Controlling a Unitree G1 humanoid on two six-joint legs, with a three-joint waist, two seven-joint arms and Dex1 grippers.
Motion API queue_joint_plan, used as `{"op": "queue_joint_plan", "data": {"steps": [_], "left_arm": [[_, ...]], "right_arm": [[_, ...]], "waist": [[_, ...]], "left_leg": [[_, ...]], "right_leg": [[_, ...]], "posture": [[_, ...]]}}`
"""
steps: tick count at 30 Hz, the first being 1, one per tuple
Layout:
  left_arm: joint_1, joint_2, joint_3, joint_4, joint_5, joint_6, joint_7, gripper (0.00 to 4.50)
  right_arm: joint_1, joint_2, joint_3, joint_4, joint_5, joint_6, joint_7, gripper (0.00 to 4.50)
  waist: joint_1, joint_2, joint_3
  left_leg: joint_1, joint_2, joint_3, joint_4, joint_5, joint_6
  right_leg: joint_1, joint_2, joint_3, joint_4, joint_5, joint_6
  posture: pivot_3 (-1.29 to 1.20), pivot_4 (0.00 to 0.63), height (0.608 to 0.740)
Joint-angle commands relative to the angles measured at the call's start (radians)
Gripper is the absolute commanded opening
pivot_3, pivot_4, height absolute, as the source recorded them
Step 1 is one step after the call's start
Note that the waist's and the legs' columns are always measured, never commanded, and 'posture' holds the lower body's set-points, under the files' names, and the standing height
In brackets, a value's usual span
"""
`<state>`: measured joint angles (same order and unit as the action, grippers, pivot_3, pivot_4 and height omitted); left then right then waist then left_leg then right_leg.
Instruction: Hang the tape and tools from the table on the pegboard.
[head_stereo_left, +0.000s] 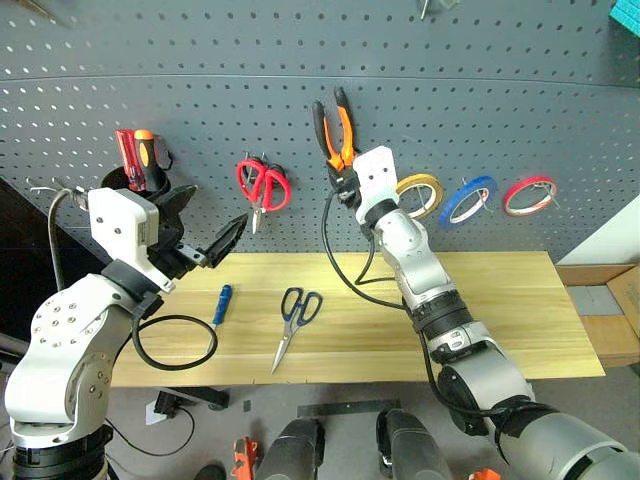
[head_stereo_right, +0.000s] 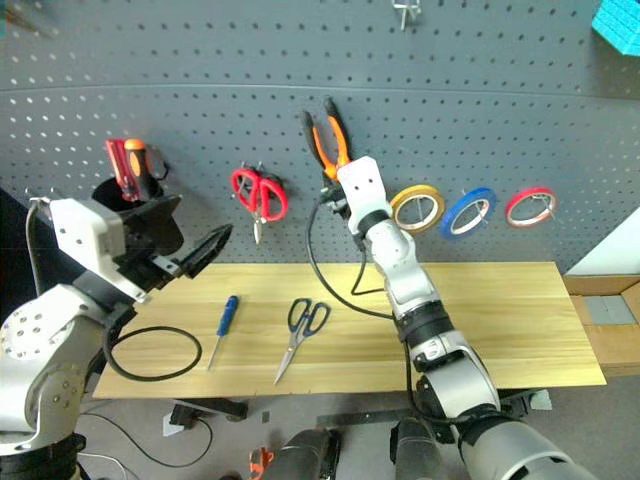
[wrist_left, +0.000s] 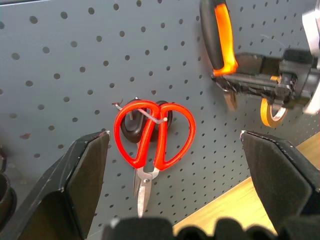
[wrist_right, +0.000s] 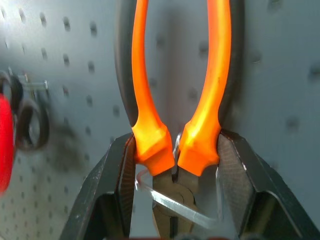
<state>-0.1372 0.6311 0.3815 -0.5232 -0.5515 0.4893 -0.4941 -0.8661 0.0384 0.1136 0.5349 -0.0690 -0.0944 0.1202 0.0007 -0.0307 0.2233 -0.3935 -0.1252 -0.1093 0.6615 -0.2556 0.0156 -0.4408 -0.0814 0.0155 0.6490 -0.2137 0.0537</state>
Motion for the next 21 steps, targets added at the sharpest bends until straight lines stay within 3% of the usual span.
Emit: {"op": "queue_joint_plan", "data": {"steps": [1,8,15,18,21], "left_arm": [[-0.022,0.015,0.016,-0.026,-0.011,-0.01,-0.002,4.5],[-0.018,0.021,0.011,-0.007,-0.002,-0.016,-0.021,4.5],[0.052,0.011,-0.036,0.028,0.057,-0.047,-0.057,4.5],[0.157,0.047,-0.084,0.011,0.099,-0.063,-0.125,4.5],[0.212,0.023,-0.084,0.027,0.092,-0.069,-0.125,4.5]], "right_arm": [[0.026,0.018,0.007,-0.078,0.009,0.065,0.008,2.55],[0.047,0.007,-0.01,-0.19,0.032,0.146,0.029,4.48],[0.153,-0.034,-0.016,-0.347,0.078,0.224,0.104,4.48],[0.267,-0.079,0.003,-0.442,0.15,0.283,0.235,4.48],[0.387,-0.188,0.046,-0.564,0.211,0.408,0.397,4.48]], "waist": [[0.0,0.0,0.0],[0.0,0.0,0.0],[0.0,0.0,0.0],[-0.001,0.0,0.0],[0.0,0.001,0.001]], "left_leg": [[0.0,0.0,0.0,0.0,0.0,0.0],[-0.001,0.0,0.0,-0.001,0.0,0.0],[-0.001,0.0,0.0,-0.002,0.0,0.0],[-0.003,0.001,0.0,-0.002,0.0,0.0],[-0.005,0.001,0.0,-0.003,0.0,0.0]], "right_leg": [[0.0,0.0,0.0,0.0,0.0,0.0],[0.0,0.0,0.0,0.0,0.0,0.0],[0.0,0.0,0.0,-0.002,0.0,0.0],[0.0,0.0,0.0,-0.002,0.0,0.0],[-0.001,0.0,0.0,-0.003,0.0,-0.001]], "posture": [[0.14,0.193,0.74],[0.12,0.19,0.74],[0.1,0.193,0.74],[0.09,0.2,0.74],[0.09,0.208,0.74]]}}
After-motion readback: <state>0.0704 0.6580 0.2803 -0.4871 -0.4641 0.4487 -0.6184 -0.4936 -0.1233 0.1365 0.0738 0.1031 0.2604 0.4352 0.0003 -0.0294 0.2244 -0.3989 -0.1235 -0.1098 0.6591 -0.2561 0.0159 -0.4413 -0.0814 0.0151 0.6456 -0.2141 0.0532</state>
